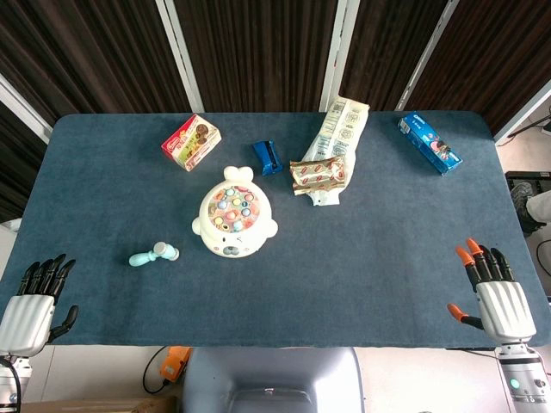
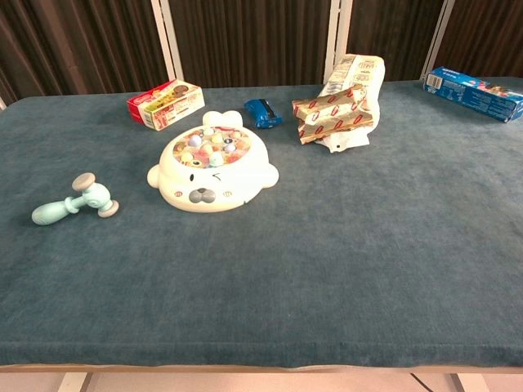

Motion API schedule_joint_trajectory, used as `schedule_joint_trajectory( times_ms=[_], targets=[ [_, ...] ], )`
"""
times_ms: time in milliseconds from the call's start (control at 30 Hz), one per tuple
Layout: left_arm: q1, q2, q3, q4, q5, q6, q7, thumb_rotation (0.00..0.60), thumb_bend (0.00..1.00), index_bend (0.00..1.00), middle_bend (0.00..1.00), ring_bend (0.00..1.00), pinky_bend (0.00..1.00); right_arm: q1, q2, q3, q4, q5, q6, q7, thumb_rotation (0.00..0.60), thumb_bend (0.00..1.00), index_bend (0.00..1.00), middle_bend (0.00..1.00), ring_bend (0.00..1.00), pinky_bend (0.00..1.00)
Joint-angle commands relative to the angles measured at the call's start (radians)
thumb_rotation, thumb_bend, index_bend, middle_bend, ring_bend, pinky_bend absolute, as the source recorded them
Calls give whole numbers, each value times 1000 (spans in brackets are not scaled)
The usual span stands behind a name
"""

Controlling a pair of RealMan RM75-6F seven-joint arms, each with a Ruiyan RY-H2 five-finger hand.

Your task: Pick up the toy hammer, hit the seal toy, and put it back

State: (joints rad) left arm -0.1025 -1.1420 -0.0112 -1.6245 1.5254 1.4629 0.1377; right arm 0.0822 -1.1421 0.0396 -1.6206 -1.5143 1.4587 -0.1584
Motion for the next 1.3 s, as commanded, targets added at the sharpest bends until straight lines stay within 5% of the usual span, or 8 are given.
schedule_joint_trajectory(
  times_ms=[33,367,667,1300],
  targets=[
    [-10,-1,3,2,7,-15,-17,600,386,0,0,0,0,1,1,-1,0,0,-4,1,600,242,0,0,0,0],
    [-138,-124,-40,97,-53,-226,-357,600,398,0,0,0,44,1,9,-9,-4,-7,-11,21,600,241,0,0,0,0],
    [-261,-264,-130,128,-260,-416,-226,600,399,0,7,0,33,3,15,-7,-5,-4,-15,38,600,241,0,0,0,0],
    [-380,-456,-216,289,-450,-472,-65,600,410,124,128,88,48,2,41,-12,-2,-5,-22,90,600,241,0,0,0,0]
  ],
)
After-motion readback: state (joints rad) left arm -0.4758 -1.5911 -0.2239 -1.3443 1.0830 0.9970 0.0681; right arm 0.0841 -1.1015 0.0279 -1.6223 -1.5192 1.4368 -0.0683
